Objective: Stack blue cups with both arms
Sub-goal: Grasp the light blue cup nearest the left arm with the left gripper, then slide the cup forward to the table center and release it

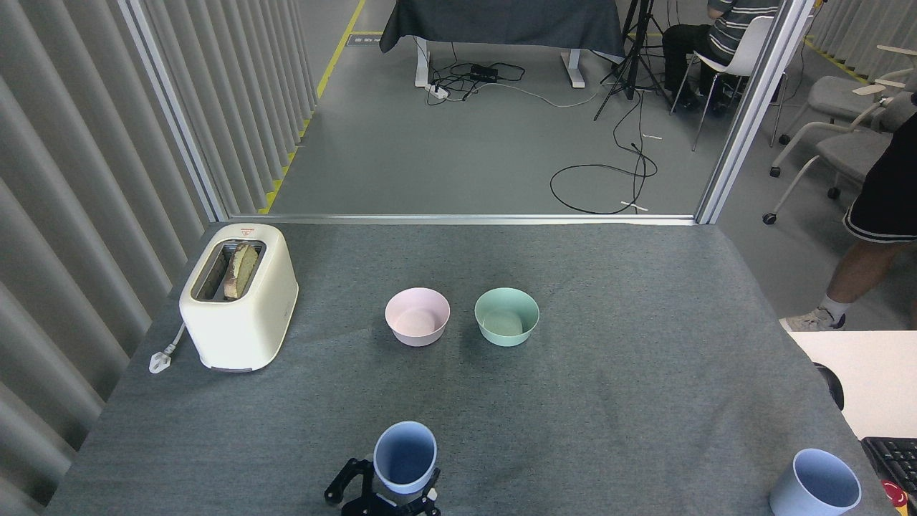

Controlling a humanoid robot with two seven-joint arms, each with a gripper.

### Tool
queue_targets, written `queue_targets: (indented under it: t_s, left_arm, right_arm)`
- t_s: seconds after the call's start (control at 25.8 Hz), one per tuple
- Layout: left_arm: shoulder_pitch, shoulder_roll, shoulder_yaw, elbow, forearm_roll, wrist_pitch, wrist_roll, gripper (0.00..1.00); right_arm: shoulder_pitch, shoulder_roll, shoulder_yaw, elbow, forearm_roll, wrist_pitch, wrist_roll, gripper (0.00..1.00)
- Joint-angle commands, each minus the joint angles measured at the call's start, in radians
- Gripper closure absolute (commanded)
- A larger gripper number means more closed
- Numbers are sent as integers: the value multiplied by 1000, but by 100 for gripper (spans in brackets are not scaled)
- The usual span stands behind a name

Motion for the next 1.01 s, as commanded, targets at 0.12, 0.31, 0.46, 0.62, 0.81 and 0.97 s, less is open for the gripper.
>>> queue_targets:
  t_s: [0.12,0.31,0.46,0.62,0.81,0.97]
  left_arm:
    - [-164,-122,-64,195,-21,-2,0,40]
    - [-156,-130,-81,235,-20,5,3,40]
    - [-129,-121,-72,233,-9,6,8,39]
    - [-100,-118,-73,229,-9,6,3,39]
    - [-83,-119,-70,229,-7,6,3,37]
    - [-90,-119,-68,230,-6,6,3,30]
  right_arm:
    - [5,5,2,1,-1,25,5,0]
    - [5,5,-1,1,-1,27,5,0]
    - [0,0,1,1,-1,25,5,0]
    - [-2,-1,13,4,-3,28,5,0]
    - [-2,-1,18,8,-4,45,3,0]
    - [0,-1,19,8,-4,45,-3,0]
